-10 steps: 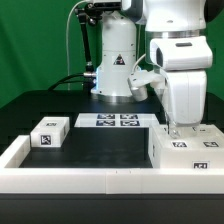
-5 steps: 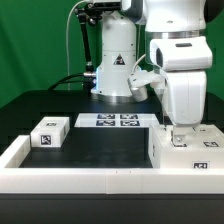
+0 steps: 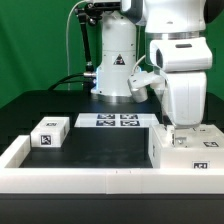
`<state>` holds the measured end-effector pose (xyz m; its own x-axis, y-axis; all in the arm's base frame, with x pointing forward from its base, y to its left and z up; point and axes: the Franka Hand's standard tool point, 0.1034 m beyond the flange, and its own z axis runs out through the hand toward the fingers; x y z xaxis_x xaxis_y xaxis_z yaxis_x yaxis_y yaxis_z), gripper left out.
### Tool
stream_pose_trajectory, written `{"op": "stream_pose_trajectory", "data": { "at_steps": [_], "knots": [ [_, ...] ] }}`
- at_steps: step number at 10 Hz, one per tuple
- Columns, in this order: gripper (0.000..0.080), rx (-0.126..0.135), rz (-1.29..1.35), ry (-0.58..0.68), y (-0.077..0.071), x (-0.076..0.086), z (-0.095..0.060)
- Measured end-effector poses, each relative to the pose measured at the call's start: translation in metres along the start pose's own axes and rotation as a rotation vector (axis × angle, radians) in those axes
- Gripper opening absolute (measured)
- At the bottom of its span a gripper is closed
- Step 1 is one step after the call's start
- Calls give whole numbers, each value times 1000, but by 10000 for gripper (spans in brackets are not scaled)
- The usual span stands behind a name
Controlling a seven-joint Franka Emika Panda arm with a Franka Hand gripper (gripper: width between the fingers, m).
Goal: Assemble cabinet
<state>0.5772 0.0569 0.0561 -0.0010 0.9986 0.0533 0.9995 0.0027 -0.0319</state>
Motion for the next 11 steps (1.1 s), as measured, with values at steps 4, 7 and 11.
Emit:
{"op": "stream_pose_trajectory", "data": {
  "at_steps": [4,7,11],
  "knots": [
    [797,-6,33,-6,-3,0,-8],
    [797,-15,127,-26,-23,-1,-25],
    [797,-11,192,-29,-31,0,-25]
  ]
}}
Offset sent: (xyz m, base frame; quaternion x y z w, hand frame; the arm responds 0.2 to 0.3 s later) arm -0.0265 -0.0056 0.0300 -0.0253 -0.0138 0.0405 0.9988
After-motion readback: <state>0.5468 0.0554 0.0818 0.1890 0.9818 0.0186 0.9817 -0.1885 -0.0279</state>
